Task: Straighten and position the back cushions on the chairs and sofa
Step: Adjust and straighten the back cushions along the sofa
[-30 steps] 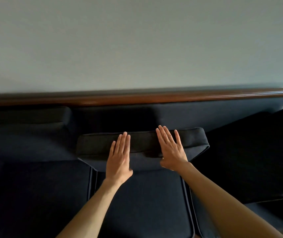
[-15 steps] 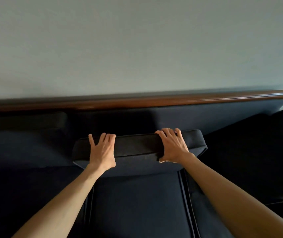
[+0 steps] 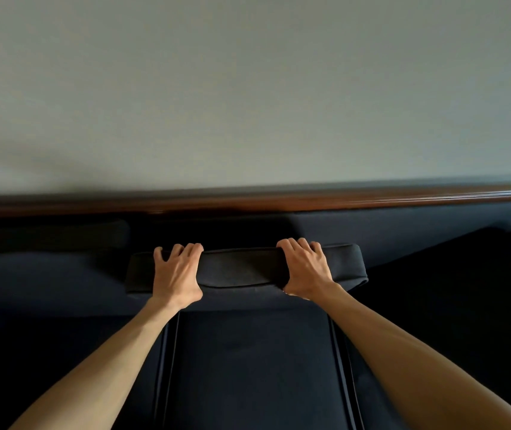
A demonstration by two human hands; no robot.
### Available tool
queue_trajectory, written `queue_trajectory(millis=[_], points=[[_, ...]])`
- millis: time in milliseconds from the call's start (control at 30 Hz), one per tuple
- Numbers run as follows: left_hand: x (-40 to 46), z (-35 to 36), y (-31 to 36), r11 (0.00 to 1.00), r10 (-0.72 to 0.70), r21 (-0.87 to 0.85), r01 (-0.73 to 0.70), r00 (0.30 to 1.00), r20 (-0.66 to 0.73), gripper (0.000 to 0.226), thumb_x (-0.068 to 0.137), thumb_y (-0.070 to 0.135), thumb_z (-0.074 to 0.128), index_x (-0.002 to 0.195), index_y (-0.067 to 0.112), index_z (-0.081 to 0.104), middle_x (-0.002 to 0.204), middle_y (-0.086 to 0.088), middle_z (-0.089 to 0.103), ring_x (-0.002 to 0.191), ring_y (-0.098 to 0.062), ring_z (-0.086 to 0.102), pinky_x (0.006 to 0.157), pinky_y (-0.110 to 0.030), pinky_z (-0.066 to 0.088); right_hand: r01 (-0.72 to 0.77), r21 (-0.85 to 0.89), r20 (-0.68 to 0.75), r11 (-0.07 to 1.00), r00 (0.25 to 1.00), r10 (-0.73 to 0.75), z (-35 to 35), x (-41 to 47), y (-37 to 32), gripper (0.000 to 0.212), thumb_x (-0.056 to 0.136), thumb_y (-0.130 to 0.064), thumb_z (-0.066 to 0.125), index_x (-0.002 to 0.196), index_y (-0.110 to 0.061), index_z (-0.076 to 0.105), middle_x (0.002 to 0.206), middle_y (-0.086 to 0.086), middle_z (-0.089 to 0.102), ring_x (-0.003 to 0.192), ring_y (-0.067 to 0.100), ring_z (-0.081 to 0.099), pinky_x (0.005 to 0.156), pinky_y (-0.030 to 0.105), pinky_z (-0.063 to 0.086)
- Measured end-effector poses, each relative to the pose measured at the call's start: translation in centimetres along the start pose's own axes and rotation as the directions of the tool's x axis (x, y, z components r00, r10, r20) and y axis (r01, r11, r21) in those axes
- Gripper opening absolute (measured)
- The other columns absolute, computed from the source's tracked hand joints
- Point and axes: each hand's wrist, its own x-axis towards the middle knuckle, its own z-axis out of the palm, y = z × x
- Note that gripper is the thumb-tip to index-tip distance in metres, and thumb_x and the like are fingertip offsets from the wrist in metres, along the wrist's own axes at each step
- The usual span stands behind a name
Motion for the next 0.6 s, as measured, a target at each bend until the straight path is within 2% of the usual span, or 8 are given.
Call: queue_trajectory(millis=[133, 200, 300, 400, 500, 600], points=[[0.2, 0.6, -0.7, 1.000, -0.021, -0.002, 0.021, 0.999, 0.030, 0.086, 0.051, 0.017, 0.082, 0.129, 0.018, 0.048, 0.122, 0.003, 0.059, 0.122, -0.024, 0.050, 0.109, -0.063, 0.025, 0.017, -0.014, -0.028, 1.000, 0.999, -0.017, 0.9, 0.5, -0.1, 0.092, 0.053, -0.043, 0.083, 0.133, -0.024, 0.040, 0.123, -0.005, 0.053, 0.116, 0.022, 0.050, 0.109, 0.045, 0.031], [0.9, 0.3, -0.7, 1.000, -0.018, -0.002, 0.018, 0.998, 0.053, 0.093, 0.052, 0.019, 0.084, 0.136, 0.019, 0.044, 0.131, 0.001, 0.054, 0.129, -0.024, 0.044, 0.112, -0.064, 0.020, 0.021, -0.019, -0.040, 1.000, 0.999, -0.022, 1.0, 0.7, 0.2, 0.097, 0.056, -0.046, 0.081, 0.140, -0.023, 0.037, 0.130, -0.002, 0.051, 0.124, 0.024, 0.047, 0.115, 0.050, 0.023], [2.0, -0.1, -0.1, 0.999, -0.028, -0.018, 0.029, 0.998, 0.059, 0.106, 0.059, 0.020, 0.085, 0.149, 0.020, 0.028, 0.149, -0.002, 0.038, 0.143, -0.025, 0.027, 0.115, -0.064, 0.012, 0.002, -0.081, -0.043, 0.997, 0.999, -0.006, 1.1, 0.8, 0.8, 0.107, 0.065, -0.049, 0.078, 0.153, -0.021, 0.023, 0.147, 0.005, 0.039, 0.142, 0.028, 0.031, 0.118, 0.059, 0.009], [2.6, 0.0, 0.4, 0.999, -0.028, -0.014, 0.028, 0.999, 0.026, 0.113, 0.070, 0.013, 0.082, 0.156, 0.023, 0.009, 0.162, -0.004, 0.015, 0.150, -0.026, 0.010, 0.117, -0.061, 0.009, -0.054, -0.121, -0.059, 0.991, 0.997, 0.048, 1.2, 1.3, 1.5, 0.108, 0.075, -0.052, 0.075, 0.157, -0.023, 0.011, 0.160, 0.009, 0.024, 0.150, 0.029, 0.015, 0.116, 0.063, 0.006], [2.8, 0.6, 0.7, 0.999, -0.016, -0.031, 0.016, 1.000, -0.010, 0.110, 0.075, 0.009, 0.079, 0.156, 0.025, 0.006, 0.164, -0.005, 0.008, 0.151, -0.027, 0.007, 0.119, -0.057, 0.014, -0.079, -0.132, -0.033, 0.988, 0.997, 0.076, 0.9, 2.3, 2.2, 0.103, 0.083, -0.055, 0.068, 0.158, -0.026, 0.003, 0.165, 0.007, 0.011, 0.152, 0.028, 0.003, 0.116, 0.064, 0.003], [3.8, 1.1, 0.2, 0.997, 0.007, -0.075, -0.007, 1.000, 0.003, 0.106, 0.082, 0.012, 0.075, 0.156, 0.029, 0.001, 0.165, -0.002, 0.002, 0.151, -0.026, 0.001, 0.120, -0.054, 0.011, -0.091, -0.148, 0.032, 0.985, 0.995, 0.097, 0.5, 3.7, 2.4, 0.101, 0.088, -0.056, 0.061, 0.156, -0.029, -0.008, 0.165, 0.006, 0.001, 0.152, 0.025, -0.006, 0.117, 0.062, -0.001]])
